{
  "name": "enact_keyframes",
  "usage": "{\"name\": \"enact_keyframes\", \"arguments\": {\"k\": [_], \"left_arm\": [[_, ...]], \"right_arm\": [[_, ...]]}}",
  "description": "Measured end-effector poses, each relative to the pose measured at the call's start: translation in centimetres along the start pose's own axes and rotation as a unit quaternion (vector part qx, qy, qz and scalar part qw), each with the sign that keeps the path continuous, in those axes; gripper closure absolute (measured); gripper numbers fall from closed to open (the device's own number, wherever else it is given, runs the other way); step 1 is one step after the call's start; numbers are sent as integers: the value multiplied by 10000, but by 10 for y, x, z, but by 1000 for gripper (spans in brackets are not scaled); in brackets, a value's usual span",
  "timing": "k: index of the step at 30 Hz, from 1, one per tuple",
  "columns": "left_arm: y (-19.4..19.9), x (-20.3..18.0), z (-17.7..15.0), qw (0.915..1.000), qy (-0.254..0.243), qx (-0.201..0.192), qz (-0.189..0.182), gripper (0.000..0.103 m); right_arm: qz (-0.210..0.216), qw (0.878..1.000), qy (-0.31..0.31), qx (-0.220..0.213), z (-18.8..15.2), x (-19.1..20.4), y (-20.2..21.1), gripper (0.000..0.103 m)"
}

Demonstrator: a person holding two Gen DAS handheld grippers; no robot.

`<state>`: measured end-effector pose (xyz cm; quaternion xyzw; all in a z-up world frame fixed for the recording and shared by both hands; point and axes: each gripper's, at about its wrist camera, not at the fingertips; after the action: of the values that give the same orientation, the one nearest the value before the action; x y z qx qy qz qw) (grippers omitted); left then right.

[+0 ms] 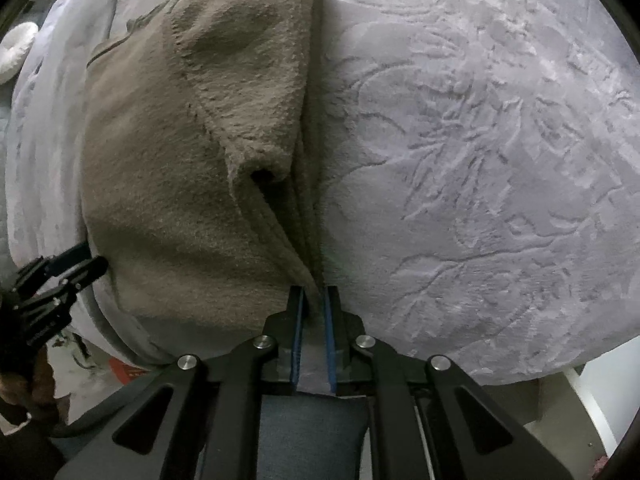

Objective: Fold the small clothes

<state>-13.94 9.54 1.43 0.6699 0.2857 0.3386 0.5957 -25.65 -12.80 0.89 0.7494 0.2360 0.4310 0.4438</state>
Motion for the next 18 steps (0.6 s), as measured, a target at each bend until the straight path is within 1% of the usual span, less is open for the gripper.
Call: {"name": "enact_keyframes", "arguments": {"k": [4, 6, 8, 10, 11, 13, 14, 15, 16, 17, 18], "left_arm": [[9, 4, 2, 10000, 29, -59, 7, 52], [14, 7, 3, 9999, 78, -126, 41, 52], [26, 14, 7, 9994, 198, -275, 71, 52], [40, 21, 12, 9980, 330, -482, 229, 52], [50, 24, 17, 9964, 415, -627, 385, 52], [63, 28, 24, 9940, 542, -749, 592, 52], [68, 30, 28, 9935, 594, -750, 610, 52], [68, 32, 29, 9936, 633, -729, 589, 52], [72, 35, 34, 9936, 718, -676, 555, 52], [77, 34, 37, 9930, 814, -659, 538, 52], [76, 36, 34, 9925, 865, -680, 532, 52]], "right_arm": [[-250, 9994, -225, -121, 0, -3, 15, 92], [-210, 9989, -348, -222, 2, -6, 24, 91], [-171, 9986, -335, -364, 5, 0, 35, 90], [-142, 9984, -210, -496, 11, 11, 44, 90], [-123, 9983, -131, -561, 15, 18, 48, 90], [-101, 9976, 34, -684, 23, 33, 54, 89], [-107, 9973, 95, -719, 26, 39, 56, 83], [-139, 9967, 193, -780, 31, 49, 60, 65], [-164, 9960, 267, -832, 33, 54, 61, 54], [-185, 9954, 342, -878, 34, 58, 63, 39], [-205, 9945, 432, -928, 37, 65, 66, 37]]}}
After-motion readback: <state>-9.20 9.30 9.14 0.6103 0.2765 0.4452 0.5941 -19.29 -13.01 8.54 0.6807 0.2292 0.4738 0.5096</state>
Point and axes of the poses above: each gripper's, at about its wrist camera, not at the fingertips, and y roughly against the way its jaws point, x to its left, z to its top, and after that the axes turned 15 degrees about z, right-handed
